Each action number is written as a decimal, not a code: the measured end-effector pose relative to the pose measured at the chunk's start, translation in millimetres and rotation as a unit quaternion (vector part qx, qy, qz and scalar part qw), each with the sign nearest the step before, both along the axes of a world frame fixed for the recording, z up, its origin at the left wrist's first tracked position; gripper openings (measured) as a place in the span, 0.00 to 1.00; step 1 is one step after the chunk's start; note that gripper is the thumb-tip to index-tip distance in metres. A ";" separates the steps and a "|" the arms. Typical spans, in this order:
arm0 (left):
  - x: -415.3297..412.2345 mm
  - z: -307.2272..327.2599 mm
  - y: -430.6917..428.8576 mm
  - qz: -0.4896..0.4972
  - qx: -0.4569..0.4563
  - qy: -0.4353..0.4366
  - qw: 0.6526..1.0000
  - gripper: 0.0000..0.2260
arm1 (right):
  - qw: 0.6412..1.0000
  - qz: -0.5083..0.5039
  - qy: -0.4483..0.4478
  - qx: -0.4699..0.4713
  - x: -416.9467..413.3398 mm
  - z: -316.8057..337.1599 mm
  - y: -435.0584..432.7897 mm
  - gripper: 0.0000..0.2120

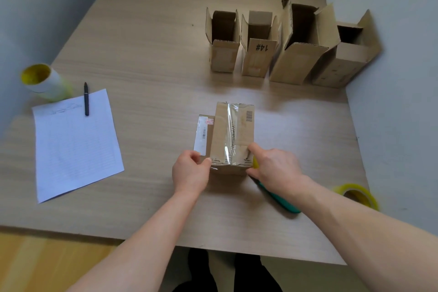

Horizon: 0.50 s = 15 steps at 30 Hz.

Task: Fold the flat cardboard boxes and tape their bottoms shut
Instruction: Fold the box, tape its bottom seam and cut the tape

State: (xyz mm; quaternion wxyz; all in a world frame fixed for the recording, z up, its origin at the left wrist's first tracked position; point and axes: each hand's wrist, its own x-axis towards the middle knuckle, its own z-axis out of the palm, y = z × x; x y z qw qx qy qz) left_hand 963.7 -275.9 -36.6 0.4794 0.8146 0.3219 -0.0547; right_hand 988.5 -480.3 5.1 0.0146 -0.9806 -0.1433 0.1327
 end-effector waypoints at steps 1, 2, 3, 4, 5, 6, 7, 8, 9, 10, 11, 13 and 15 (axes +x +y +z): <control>0.9 -1.7 4.6 0.026 -0.034 0.006 0.999 0.15 | 1.000 0.006 0.002 0.000 1.2 -0.2 -0.6 0.21; 2.0 -2.0 9.6 0.048 -0.058 0.013 0.997 0.20 | 1.000 0.011 0.003 0.001 2.4 -0.3 -1.4 0.21; 2.2 -3.9 14.5 0.051 -0.047 0.001 0.998 0.23 | 1.000 0.017 0.004 0.002 3.1 -0.8 -2.6 0.21; 0.9 -5.0 18.3 0.018 0.005 -0.036 0.999 0.25 | 1.000 0.020 0.005 0.003 3.7 -1.7 -3.3 0.21; 0.3 -5.2 19.8 -0.050 0.081 -0.100 0.990 0.26 | 1.000 0.021 0.007 0.004 4.3 -2.3 -3.4 0.21; 0.5 -4.7 18.6 -0.149 0.157 -0.167 0.962 0.29 | 1.000 0.020 0.008 0.004 5.2 -2.3 -3.1 0.22; 2.7 -6.3 15.4 -0.255 0.220 -0.217 0.916 0.31 | 1.000 0.019 0.009 0.004 5.9 -2.1 -2.7 0.22; 6.7 -7.4 10.6 -0.354 0.269 -0.240 0.863 0.32 | 1.000 0.019 0.011 0.005 6.3 -2.3 -2.1 0.22; 12.2 -9.4 5.4 -0.436 0.305 -0.236 0.814 0.34 | 1.000 0.022 0.011 0.008 6.4 -2.6 -1.5 0.23; 18.8 -12.4 2.2 -0.498 0.323 -0.206 0.778 0.35 | 1.000 0.027 0.010 0.011 6.4 -2.9 -1.4 0.23; 25.8 -14.9 2.2 -0.537 0.329 -0.178 0.756 0.36 | 0.999 0.030 0.009 0.014 6.7 -3.4 -1.2 0.23; 35.8 -21.5 6.8 -0.563 0.333 -0.198 0.730 0.33 | 0.999 0.033 0.006 0.016 7.8 -3.7 -1.1 0.23; 40.4 -35.0 11.9 -0.567 0.339 -0.249 0.708 0.29 | 0.999 0.037 0.002 0.015 9.6 -3.6 -1.1 0.23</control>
